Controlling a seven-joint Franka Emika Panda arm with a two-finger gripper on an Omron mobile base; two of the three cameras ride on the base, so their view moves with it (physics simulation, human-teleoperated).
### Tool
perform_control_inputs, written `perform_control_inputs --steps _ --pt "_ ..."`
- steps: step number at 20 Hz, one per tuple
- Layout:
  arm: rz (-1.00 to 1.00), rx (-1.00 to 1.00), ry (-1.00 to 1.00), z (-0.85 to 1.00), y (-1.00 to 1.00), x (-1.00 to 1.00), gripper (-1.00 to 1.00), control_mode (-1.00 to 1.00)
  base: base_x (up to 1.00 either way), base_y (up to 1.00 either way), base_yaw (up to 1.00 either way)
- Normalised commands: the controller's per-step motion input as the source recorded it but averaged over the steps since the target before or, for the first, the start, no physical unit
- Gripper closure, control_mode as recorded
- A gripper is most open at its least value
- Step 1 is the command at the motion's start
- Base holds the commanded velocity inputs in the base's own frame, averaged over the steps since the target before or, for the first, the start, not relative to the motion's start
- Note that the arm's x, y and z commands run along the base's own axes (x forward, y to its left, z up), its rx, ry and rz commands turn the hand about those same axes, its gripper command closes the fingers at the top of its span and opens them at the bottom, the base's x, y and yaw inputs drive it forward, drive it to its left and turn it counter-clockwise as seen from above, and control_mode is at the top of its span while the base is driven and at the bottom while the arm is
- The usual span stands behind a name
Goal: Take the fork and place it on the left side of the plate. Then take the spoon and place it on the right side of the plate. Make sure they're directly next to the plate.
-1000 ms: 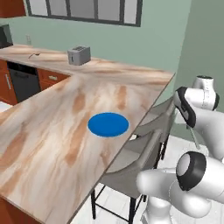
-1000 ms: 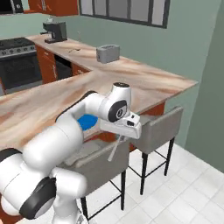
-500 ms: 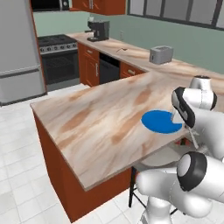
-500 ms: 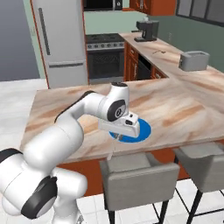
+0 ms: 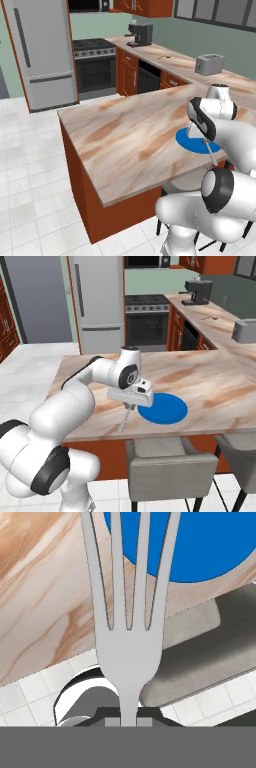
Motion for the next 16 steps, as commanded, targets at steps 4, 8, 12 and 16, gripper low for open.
perform_control_inputs --steps 4,8,12,16 --pt "0.00 0.00 0.00 0.00 0.00 0.00 1.00 1.00 0.01 0.00 0.04" --pt "0.00 0.00 0.00 0.00 0.00 0.00 1.00 1.00 0.00 0.00 0.00" --pt "0.00 0.00 0.00 0.00 0.00 0.00 1.00 1.00 0.00 0.00 0.00" --pt "0.00 0.00 0.00 0.00 0.00 0.00 1.00 1.00 0.00 0.00 0.00"
